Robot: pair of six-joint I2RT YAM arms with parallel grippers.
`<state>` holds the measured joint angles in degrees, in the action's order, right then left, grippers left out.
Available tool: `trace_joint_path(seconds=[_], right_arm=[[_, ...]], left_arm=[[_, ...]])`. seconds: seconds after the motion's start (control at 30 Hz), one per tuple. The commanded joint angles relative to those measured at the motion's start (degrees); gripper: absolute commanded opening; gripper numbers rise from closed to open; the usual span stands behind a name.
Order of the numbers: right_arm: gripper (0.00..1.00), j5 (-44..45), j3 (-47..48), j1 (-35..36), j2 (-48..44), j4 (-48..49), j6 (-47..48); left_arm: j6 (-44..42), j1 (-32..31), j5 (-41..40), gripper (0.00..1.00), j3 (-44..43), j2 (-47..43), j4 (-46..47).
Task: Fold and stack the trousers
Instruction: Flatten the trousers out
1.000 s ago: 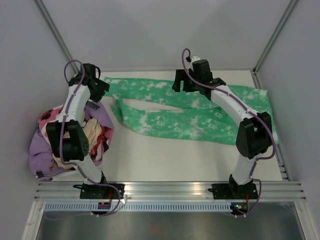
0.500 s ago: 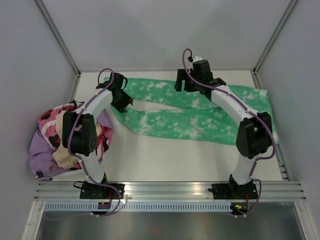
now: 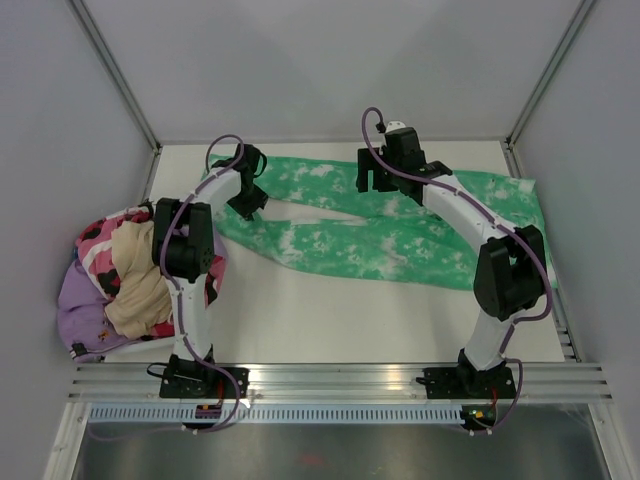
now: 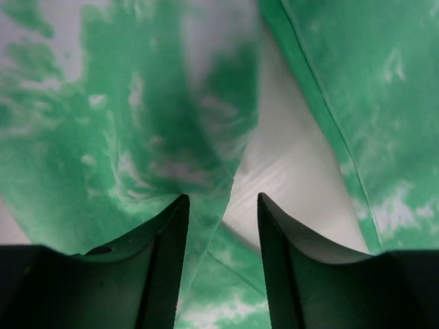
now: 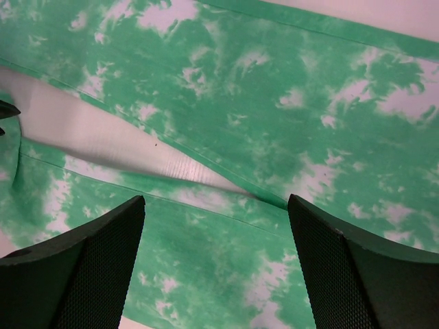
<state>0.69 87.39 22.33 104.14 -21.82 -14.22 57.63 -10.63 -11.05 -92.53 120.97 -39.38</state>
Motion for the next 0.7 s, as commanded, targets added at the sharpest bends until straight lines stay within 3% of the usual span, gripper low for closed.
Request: trace_joint_path(seconds=[0.0, 0.17, 0.3, 0.43, 0.5, 0.57, 0.67], right_arm=[[0.91, 1.95, -0.91, 0.09, -3.5, 0.46, 1.56], [0.92, 2.04, -2.14, 0.0, -4.21, 1.08, 1.04], [0.92, 3.26, -2.23, 0.0, -4.47, 1.08, 0.16], [0.93, 8.27, -2.32, -0.61, -3.77, -0.41, -3.79], [0.91, 6.18, -2.32, -1.05, -2.89, -1.73, -4.41], [0.89, -5.47, -3.01, -0.8, -2.62, 0.28, -1.27], [0.88, -13.42, -4.25, 1.92, -1.14, 2.75, 2.78]], left_arm=[[6.35, 0.26, -11.0, 0.52, -7.74, 4.01, -9.91], [2.68, 1.4, -10.49, 0.64, -8.01, 3.92, -2.74], [1.7, 2.81, -10.57, 0.71, -10.74, 3.67, -6.41], [1.7, 4.04, -12.41, 0.71, -6.88, -0.9, -9.66], [0.65, 4.13, -12.94, 0.71, -2.6, -4.75, -8.88], [-0.32, 4.04, -12.68, 0.71, 0.58, -7.14, -7.39], [1.08, 4.04, -12.86, 0.7, 5.42, -9.26, -7.12]])
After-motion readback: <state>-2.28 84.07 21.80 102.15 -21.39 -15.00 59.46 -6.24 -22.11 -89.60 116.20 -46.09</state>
